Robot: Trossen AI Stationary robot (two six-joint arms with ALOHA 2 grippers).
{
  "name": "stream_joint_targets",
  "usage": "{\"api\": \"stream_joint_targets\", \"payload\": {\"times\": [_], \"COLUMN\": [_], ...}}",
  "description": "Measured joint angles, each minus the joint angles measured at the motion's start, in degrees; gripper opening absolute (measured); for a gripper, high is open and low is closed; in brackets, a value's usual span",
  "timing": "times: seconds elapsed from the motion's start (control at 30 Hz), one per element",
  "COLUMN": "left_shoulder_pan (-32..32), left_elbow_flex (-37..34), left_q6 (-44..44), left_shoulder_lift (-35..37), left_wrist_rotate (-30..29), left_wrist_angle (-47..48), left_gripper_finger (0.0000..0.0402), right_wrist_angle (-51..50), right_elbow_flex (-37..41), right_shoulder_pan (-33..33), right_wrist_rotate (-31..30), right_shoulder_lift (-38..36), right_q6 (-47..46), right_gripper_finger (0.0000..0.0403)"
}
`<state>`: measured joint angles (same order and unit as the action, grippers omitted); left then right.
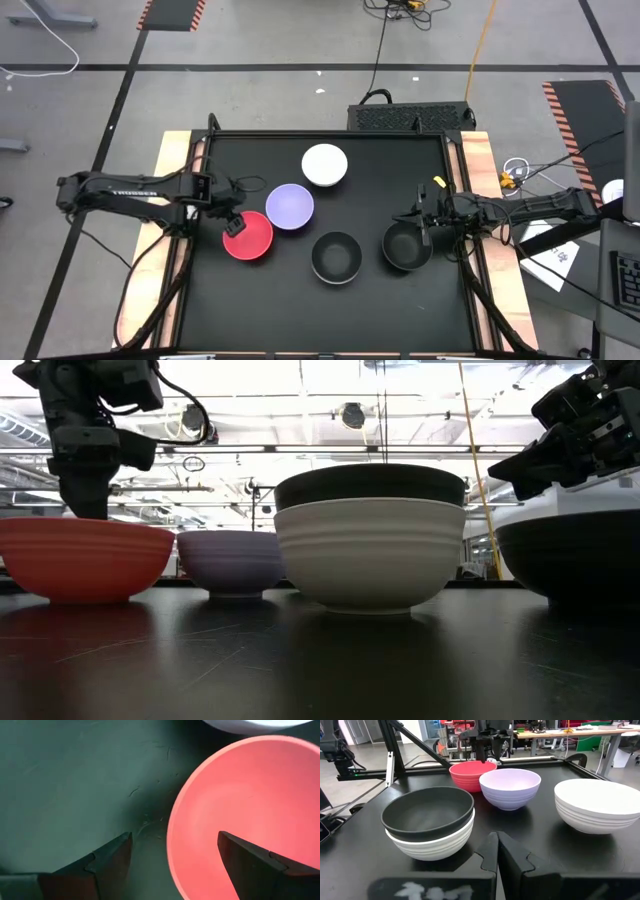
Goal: Nest bowls inside each other
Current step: Stack the orange bowl on the top black bowl
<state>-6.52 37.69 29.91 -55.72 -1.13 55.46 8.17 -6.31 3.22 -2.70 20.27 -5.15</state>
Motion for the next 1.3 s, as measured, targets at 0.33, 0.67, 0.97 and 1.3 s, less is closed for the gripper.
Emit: {"api": "stream_joint_targets", "payload": {"times": [0.33,0.67,0.97,1.3], "left_shoulder_pan": [0.04,0.04,0.04,0.04], "left_elbow_flex": [-1.26,-1.55,-1.55,-1.55], "left_q6": [-0.92,-1.35,-2.22,-5.68], "left_shoulder_lift": [-4.76,-5.74,-5.73,-5.73], "left_wrist_rotate": [1.66,1.09,1.09,1.53], "left_wrist_angle": [-2.18,-3.17,-3.21,-3.21], "left_gripper_finger": [0.0294,0.0250,0.0141,0.0022], "right_wrist_angle": [-0.15,-0.30,-0.31,-0.29], "right_elbow_flex": [0.00,0.00,0.00,0.00], "right_shoulder_pan": [0.00,-0.02,-0.01,-0.02], "right_wrist_rotate": [0.00,0.00,0.01,0.00], "right_shoulder_lift": [-0.01,-0.01,-0.01,0.00], "right_q6": [-0.18,-0.17,-0.17,-0.17], "right_gripper_finger": [0.0000,0.0000,0.0000,0.0000]}}
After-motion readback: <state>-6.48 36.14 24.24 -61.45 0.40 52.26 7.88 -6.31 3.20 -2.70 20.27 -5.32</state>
